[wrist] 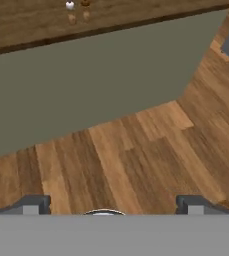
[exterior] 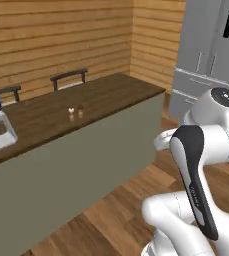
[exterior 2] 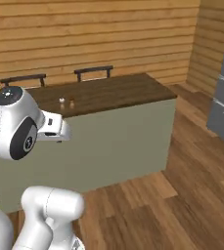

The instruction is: Navigate to the electric kettle.

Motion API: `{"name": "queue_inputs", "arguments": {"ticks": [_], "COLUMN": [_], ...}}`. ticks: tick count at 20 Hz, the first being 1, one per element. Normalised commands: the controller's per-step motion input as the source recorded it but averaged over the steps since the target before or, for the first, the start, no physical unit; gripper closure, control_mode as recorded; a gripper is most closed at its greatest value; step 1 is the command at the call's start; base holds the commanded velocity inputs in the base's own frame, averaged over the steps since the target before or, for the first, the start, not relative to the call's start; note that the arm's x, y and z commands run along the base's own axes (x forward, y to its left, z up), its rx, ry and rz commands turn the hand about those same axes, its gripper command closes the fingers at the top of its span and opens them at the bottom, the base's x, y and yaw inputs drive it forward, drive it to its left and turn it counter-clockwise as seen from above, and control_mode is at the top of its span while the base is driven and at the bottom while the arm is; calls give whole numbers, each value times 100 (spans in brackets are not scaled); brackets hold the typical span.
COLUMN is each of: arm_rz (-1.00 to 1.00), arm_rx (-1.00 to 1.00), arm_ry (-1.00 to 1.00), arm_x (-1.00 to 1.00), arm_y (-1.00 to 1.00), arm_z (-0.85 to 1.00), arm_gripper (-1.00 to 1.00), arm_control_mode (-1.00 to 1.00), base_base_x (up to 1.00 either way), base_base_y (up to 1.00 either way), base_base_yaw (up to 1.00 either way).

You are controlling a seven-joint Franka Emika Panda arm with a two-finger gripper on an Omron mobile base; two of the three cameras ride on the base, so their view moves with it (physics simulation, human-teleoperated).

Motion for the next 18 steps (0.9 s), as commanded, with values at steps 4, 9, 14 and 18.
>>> {"name": "queue_inputs", "arguments": {"ticks": [4, 9, 14, 18], "arm_rz": [0, 0, 0, 0], "arm_rx": [0, 0, 0, 0], "arm_ry": [0, 0, 0, 0], "arm_x": [0, 0, 0, 0], "arm_y": [0, 0, 0, 0], "arm_z": [0, 0, 0, 0], "arm_gripper": [-100, -100, -100, -100], "arm_control_mode": [100, 100, 100, 100], "base_base_x": [0, 16, 64, 87], "base_base_y": [0, 14, 13, 0], "base_base_yaw": [-100, -94, -77, -67]}}
